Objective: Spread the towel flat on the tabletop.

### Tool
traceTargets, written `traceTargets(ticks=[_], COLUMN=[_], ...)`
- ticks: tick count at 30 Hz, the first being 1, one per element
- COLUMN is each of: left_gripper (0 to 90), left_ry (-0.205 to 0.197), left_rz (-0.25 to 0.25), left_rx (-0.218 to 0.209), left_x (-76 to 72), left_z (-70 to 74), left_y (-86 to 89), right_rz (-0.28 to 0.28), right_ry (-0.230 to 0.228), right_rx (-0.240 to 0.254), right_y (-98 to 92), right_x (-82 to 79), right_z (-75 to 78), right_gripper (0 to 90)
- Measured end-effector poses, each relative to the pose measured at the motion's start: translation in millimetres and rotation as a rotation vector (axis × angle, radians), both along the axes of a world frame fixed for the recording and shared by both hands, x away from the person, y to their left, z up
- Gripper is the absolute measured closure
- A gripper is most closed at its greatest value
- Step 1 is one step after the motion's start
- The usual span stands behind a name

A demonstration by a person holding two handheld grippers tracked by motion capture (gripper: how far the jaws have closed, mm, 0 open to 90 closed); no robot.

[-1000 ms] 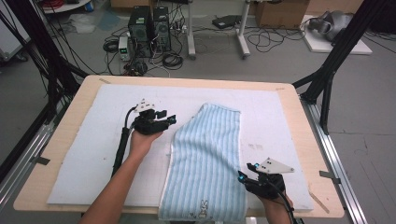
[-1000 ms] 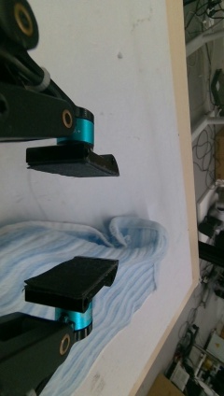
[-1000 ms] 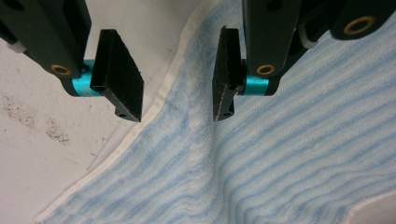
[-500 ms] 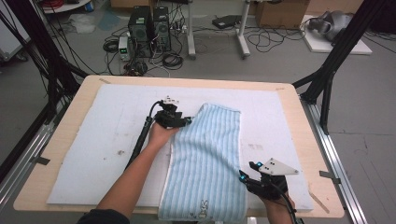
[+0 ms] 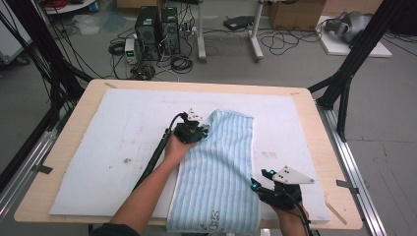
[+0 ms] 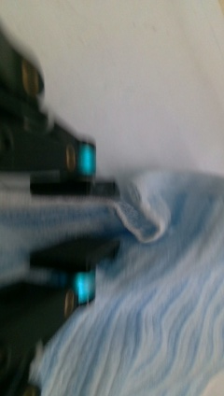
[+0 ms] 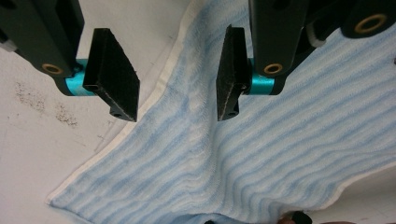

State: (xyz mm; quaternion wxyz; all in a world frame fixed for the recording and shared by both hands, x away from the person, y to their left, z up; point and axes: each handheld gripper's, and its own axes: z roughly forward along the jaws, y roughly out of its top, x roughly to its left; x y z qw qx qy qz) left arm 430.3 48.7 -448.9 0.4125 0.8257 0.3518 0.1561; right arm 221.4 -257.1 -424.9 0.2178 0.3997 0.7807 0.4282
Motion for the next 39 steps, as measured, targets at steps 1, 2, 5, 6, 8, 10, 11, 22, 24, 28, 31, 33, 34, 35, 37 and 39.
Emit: traceTargets(ticks=[1,2,5,6,8,10,11,22,24,28,31,33,34,35,37,39], left_gripper=[86.1,86.8,87.3,87.3,87.4,87.6,87.7,54.1,51.1,45.5,41.8,40.9,40.9,41.1,41.1,41.1], left_ry=[0.038,0.047,0.036,0.043,0.049,0.064,0.08,0.069,0.042,0.03,0.03,0.029,0.028,0.025,0.021,0.018], left_rz=[0.033,0.051,0.138,0.154,0.194,0.221,0.236,0.307,0.301,0.28,0.276,0.279,0.277,0.28,0.278,0.269], left_rx=[-0.039,-0.057,-0.089,-0.098,-0.109,-0.118,-0.12,-0.242,-0.25,-0.259,-0.275,-0.273,-0.27,-0.267,-0.266,-0.257], left_x=[1.9,3.0,4.3,5.1,6.2,6.2,6.1,-1.1,-1.7,-2.5,-2.7,-4.0,-4.9,-5.8,-7.0,-8.6], left_z=[0.6,0.8,2.4,2.8,3.7,4.4,4.3,5.6,7.8,7.8,8.8,9.7,10.2,10.8,12.8,14.6], left_y=[4.5,7.7,30.6,36.3,51.3,63.3,69.3,99.8,98.8,97.9,100.5,102.8,104.0,104.8,107.1,108.7], right_rz=[-0.001,0.0,-0.002,-0.007,-0.007,-0.006,-0.005,0.007,-0.003,-0.026,-0.027,-0.017,-0.013,-0.009,-0.028,-0.061], right_ry=[0.0,-0.001,-0.004,0.0,-0.003,0.0,0.001,0.032,0.037,0.057,0.068,0.046,0.034,0.042,0.074,0.095], right_rx=[0.0,-0.001,0.001,0.01,0.013,0.013,0.016,0.008,0.009,0.031,-0.007,-0.019,-0.03,-0.033,-0.015,-0.041], right_y=[0.1,-0.1,-2.1,-2.6,-2.9,-1.5,-0.7,12.6,13.5,14.4,18.3,20.5,21.8,23.2,25.9,30.6], right_x=[-0.3,-0.5,-0.4,-0.5,0.7,2.7,3.5,35.4,47.1,87.0,115.6,131.4,140.0,148.9,167.8,184.7], right_z=[0.0,0.0,1.1,1.8,1.8,1.0,0.4,-6.0,-4.5,-0.2,0.4,1.7,2.1,2.1,1.5,0.6], right_gripper=[49.1,49.1,49.1,49.0,49.1,49.1,49.1,49.1,49.1,48.1,46.6,47.3,47.3,47.5,47.3,46.8])
